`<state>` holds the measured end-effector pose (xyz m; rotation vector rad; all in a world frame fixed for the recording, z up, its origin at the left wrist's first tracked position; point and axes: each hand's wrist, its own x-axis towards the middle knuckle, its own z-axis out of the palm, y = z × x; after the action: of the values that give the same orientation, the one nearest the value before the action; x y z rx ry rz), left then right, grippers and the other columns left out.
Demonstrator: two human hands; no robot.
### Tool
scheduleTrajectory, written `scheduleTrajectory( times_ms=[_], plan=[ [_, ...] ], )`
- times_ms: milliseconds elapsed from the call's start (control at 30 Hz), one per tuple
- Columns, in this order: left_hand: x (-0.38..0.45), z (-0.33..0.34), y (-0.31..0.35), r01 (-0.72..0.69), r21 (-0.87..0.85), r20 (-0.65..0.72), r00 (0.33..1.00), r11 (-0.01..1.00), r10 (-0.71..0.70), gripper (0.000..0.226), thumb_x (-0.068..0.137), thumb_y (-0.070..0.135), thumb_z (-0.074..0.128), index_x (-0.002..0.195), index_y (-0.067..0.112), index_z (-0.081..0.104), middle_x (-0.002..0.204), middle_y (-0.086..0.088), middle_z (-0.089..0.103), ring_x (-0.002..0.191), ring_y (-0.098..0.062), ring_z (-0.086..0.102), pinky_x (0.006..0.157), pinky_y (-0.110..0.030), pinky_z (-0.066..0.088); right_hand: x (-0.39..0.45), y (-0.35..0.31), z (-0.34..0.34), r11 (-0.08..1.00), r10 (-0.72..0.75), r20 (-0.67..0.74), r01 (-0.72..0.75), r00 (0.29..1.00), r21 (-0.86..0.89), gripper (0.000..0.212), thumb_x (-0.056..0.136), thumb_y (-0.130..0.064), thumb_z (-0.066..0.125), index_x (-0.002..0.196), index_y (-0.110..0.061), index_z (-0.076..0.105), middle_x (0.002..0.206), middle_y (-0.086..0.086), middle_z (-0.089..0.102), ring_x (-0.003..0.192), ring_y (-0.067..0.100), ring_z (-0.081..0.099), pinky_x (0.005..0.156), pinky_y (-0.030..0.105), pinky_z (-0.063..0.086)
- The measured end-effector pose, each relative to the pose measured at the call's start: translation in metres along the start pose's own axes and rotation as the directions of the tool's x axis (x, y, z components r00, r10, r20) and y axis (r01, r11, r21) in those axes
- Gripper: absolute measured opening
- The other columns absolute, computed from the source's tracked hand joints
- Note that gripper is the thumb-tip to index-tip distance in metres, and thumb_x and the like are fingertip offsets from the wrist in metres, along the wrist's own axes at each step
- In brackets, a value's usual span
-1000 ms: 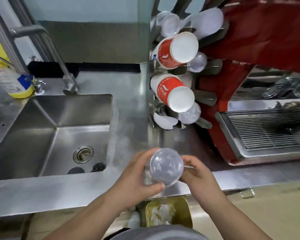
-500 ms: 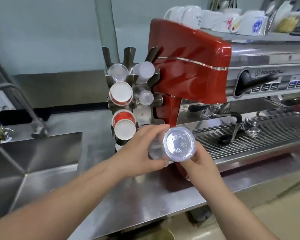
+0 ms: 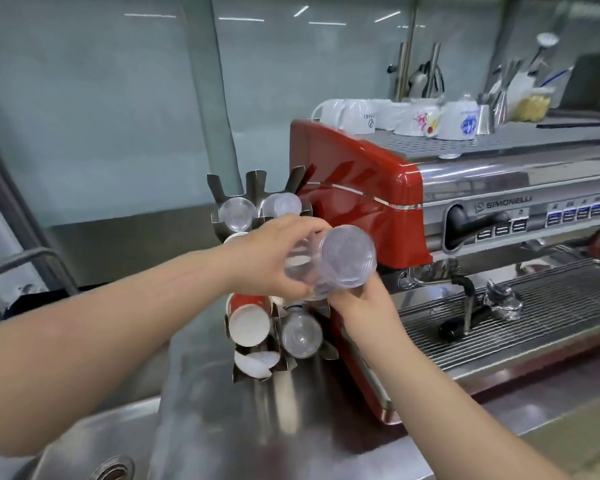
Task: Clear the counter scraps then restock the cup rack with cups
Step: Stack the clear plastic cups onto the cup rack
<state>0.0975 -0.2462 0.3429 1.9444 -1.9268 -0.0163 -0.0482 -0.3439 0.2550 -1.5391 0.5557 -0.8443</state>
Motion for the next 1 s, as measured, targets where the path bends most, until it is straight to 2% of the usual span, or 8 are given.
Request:
scheduleTrajectory(
  times_ms=[133, 233, 333, 433, 500, 600, 800, 1000],
  plan=[
    [0.02, -0.021, -0.02, -0.026, 0.045, 0.064, 0.998, 0.999, 0.023, 0.078, 0.068, 0.028, 0.08, 0.134, 0.035, 0.039, 0.128, 0.009, 0.046, 0.124, -0.006, 0.039, 0.105, -0.023, 0.035, 0.018, -0.007, 0.013, 1.0, 0.022, -0.048, -0.021, 0.999, 0.018, 0.045, 0.083, -0.016, 0.069, 0.12, -0.038, 0.055, 0.102, -0.014, 0.07, 0.098, 0.001, 0.065, 0.093, 0.031, 0.051],
    [0.036, -0.034, -0.034, -0.048, 0.069, 0.106, 0.993, 0.996, 0.041, 0.078, 0.067, 0.024, 0.081, 0.132, 0.034, 0.04, 0.128, 0.008, 0.048, 0.124, -0.004, 0.039, 0.102, -0.015, 0.032, 0.028, -0.014, 0.025, 0.999, 0.037, -0.07, -0.035, 0.997, 0.028, 0.045, 0.083, -0.017, 0.066, 0.121, -0.037, 0.053, 0.102, -0.011, 0.068, 0.099, 0.011, 0.065, 0.091, 0.033, 0.052],
    [0.045, -0.04, -0.048, -0.054, 0.065, 0.131, 0.99, 0.996, 0.045, 0.078, 0.067, 0.025, 0.083, 0.13, 0.039, 0.04, 0.128, 0.01, 0.047, 0.123, -0.003, 0.04, 0.104, -0.021, 0.036, 0.037, -0.015, 0.036, 0.999, 0.036, -0.099, -0.037, 0.994, -0.008, 0.043, 0.084, -0.019, 0.065, 0.119, -0.04, 0.051, 0.112, -0.007, 0.064, 0.1, 0.01, 0.062, 0.087, 0.032, 0.051],
    [0.051, -0.037, -0.064, -0.057, 0.057, 0.139, 0.989, 0.997, 0.048, 0.079, 0.065, 0.029, 0.083, 0.131, 0.04, 0.04, 0.13, 0.014, 0.046, 0.125, -0.004, 0.039, 0.107, -0.028, 0.037, 0.045, -0.013, 0.043, 0.998, 0.065, -0.116, -0.067, 0.991, -0.011, 0.043, 0.083, -0.021, 0.066, 0.116, -0.044, 0.049, 0.113, -0.008, 0.063, 0.097, 0.006, 0.061, 0.087, 0.04, 0.055],
    [0.054, -0.032, -0.076, -0.066, 0.047, 0.141, 0.988, 0.997, 0.059, 0.08, 0.062, 0.036, 0.081, 0.13, 0.044, 0.038, 0.13, 0.015, 0.045, 0.126, -0.005, 0.04, 0.108, -0.034, 0.038, 0.047, -0.012, 0.048, 0.995, 0.093, -0.11, -0.089, 0.99, 0.042, 0.047, 0.079, -0.022, 0.07, 0.115, -0.043, 0.049, 0.11, -0.01, 0.064, 0.094, 0.002, 0.061, 0.079, 0.029, 0.053],
    [0.056, -0.024, -0.091, -0.029, 0.008, 0.166, 0.986, 1.0, 0.028, 0.083, 0.063, 0.036, 0.082, 0.129, 0.049, 0.035, 0.13, 0.016, 0.044, 0.122, -0.001, 0.043, 0.106, -0.032, 0.04, 0.05, -0.007, 0.055, 0.992, 0.115, -0.114, -0.108, 0.987, 0.065, 0.06, 0.06, -0.033, 0.069, 0.117, -0.039, 0.052, 0.109, -0.014, 0.064, 0.096, -0.002, 0.061, 0.076, 0.021, 0.047],
    [0.064, -0.016, -0.113, 0.029, 0.009, 0.262, 0.965, 1.0, -0.031, 0.087, 0.06, 0.047, 0.079, 0.13, 0.055, 0.028, 0.127, 0.016, 0.05, 0.114, -0.008, 0.054, 0.097, -0.037, 0.047, 0.064, 0.017, 0.063, 0.984, 0.172, -0.146, -0.164, 0.974, 0.07, 0.04, 0.081, -0.007, 0.069, 0.115, -0.028, 0.06, 0.106, -0.008, 0.068, 0.093, 0.001, 0.065, 0.073, 0.019, 0.048],
    [0.082, -0.019, -0.124, 0.049, -0.035, 0.388, 0.921, 0.998, -0.032, 0.086, 0.063, 0.047, 0.078, 0.133, 0.047, 0.029, 0.125, 0.015, 0.052, 0.114, -0.008, 0.055, 0.097, -0.04, 0.049, 0.079, 0.03, 0.066, 0.983, 0.182, -0.194, -0.18, 0.964, 0.028, 0.037, 0.082, -0.007, 0.067, 0.113, -0.025, 0.062, 0.103, -0.007, 0.07, 0.095, 0.006, 0.066, 0.078, 0.021, 0.05]
  ],
)
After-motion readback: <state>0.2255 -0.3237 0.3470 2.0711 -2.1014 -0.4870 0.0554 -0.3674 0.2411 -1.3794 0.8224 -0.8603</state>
